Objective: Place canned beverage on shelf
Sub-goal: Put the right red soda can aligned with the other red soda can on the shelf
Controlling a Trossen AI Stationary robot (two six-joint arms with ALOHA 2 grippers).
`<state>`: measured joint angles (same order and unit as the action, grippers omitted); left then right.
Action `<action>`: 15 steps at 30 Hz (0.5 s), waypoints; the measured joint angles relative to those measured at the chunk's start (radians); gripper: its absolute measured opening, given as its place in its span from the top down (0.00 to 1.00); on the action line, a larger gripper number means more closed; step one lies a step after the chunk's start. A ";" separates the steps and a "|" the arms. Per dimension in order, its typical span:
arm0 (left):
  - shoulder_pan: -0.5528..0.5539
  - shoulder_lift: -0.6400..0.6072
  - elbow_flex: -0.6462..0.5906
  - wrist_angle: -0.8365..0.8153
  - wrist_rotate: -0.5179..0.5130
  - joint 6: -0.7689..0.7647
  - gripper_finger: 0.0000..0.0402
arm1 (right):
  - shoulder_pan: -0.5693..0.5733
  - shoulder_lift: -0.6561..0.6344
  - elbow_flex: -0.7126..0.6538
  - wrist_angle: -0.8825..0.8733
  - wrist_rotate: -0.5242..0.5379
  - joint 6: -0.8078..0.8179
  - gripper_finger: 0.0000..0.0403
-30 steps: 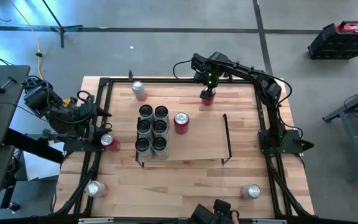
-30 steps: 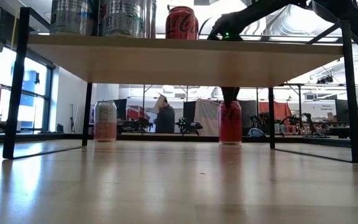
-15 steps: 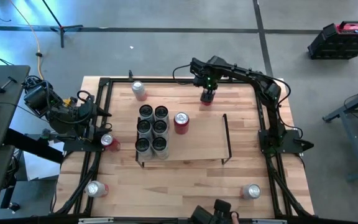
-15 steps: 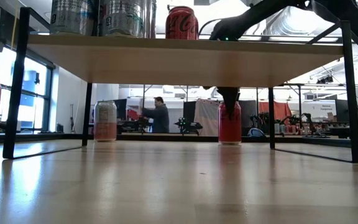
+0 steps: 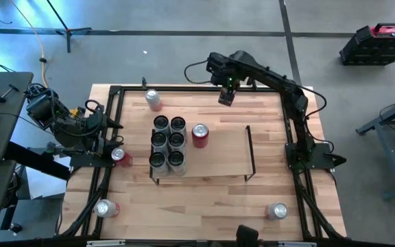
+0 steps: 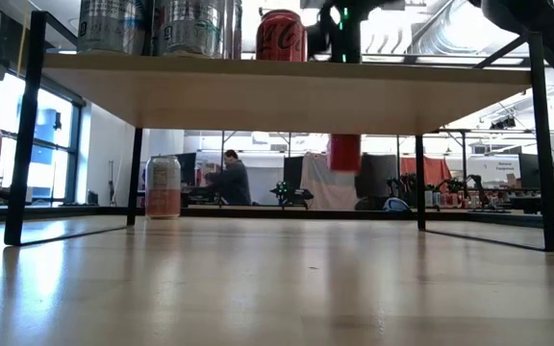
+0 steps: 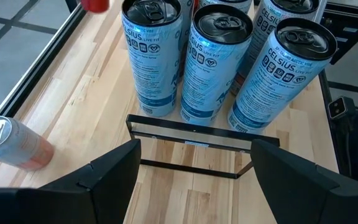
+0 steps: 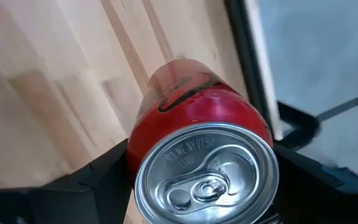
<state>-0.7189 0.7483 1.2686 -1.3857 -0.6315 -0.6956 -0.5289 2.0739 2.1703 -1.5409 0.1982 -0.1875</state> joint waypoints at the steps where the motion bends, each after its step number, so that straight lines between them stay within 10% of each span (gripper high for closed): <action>1: 0.000 0.000 0.000 0.000 0.000 0.000 0.27 | 0.012 0.000 0.042 -0.021 0.000 0.008 0.28; 6: 0.000 0.000 0.000 0.000 0.000 0.000 0.27 | 0.094 -0.023 0.186 -0.023 -0.005 0.030 0.28; 15: 0.000 0.000 0.000 0.000 0.000 0.000 0.27 | 0.285 -0.256 0.054 -0.033 0.079 0.200 0.28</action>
<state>-0.7189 0.7484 1.2688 -1.3857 -0.6315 -0.6956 -0.2444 1.8175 2.2243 -1.5742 0.2776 0.0120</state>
